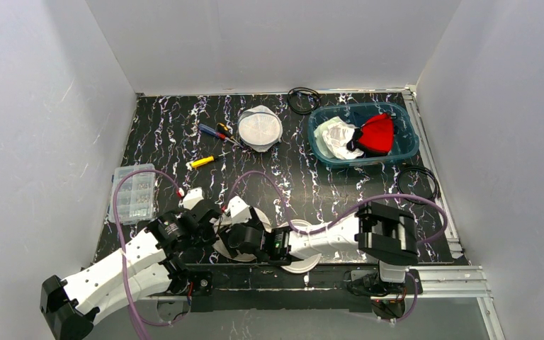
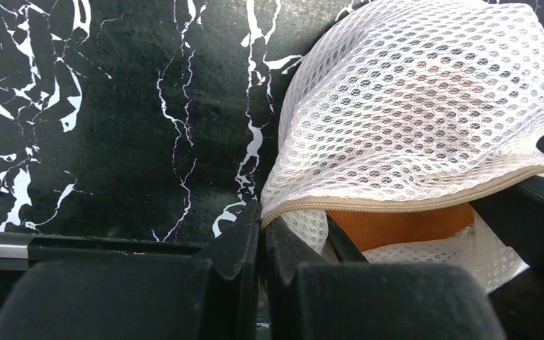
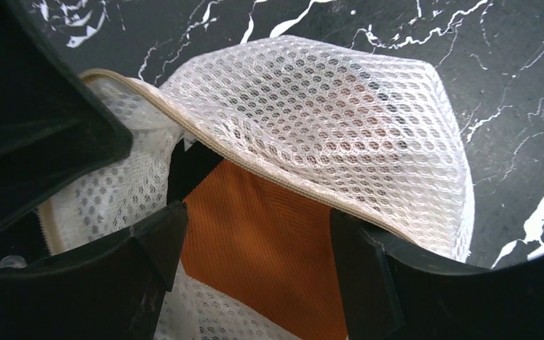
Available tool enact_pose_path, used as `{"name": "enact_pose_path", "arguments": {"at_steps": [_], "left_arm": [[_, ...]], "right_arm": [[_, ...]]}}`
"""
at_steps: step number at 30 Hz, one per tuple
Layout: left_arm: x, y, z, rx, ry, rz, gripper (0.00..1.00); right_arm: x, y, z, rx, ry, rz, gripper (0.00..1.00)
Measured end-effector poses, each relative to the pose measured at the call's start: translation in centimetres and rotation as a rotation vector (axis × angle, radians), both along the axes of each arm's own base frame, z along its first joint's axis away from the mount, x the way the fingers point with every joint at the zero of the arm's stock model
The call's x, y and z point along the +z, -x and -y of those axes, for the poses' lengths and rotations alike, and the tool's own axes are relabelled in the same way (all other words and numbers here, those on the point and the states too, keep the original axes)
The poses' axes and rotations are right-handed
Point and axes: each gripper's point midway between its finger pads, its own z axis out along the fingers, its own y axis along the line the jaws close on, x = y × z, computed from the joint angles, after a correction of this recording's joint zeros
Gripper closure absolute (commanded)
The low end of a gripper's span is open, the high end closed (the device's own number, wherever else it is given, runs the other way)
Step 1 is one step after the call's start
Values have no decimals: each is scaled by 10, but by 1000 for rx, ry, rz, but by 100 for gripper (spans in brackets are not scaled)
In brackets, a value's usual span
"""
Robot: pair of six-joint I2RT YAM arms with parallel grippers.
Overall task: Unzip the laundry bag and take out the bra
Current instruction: Pick up the bra from the laundry bag.
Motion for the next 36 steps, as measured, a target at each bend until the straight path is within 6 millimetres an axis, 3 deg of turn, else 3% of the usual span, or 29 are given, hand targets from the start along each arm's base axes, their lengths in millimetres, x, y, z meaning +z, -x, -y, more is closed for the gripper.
{"name": "enact_pose_path", "arguments": {"at_steps": [7, 10, 17, 22, 25, 31, 36], "left_arm": [[-3, 4, -9, 19, -38, -15, 100], [-3, 5, -11, 27, -36, -16, 100], [2, 2, -7, 44, 5, 10, 100], [2, 1, -6, 52, 13, 12, 100], [1, 1, -6, 56, 15, 12, 100], [1, -1, -3, 59, 28, 15, 100], [-9, 1, 3, 49, 38, -9, 100]], "right_arm": [[-22, -2, -10, 1, 49, 5, 19], [-26, -6, -15, -16, 63, 14, 24], [-30, -11, -15, -68, 78, 39, 61], [-31, -14, -1, -104, 92, 51, 78], [-27, -13, 16, -113, 98, 49, 82], [-11, -8, 48, -106, 76, 40, 80], [0, 1, 56, -66, 27, 6, 45]]}}
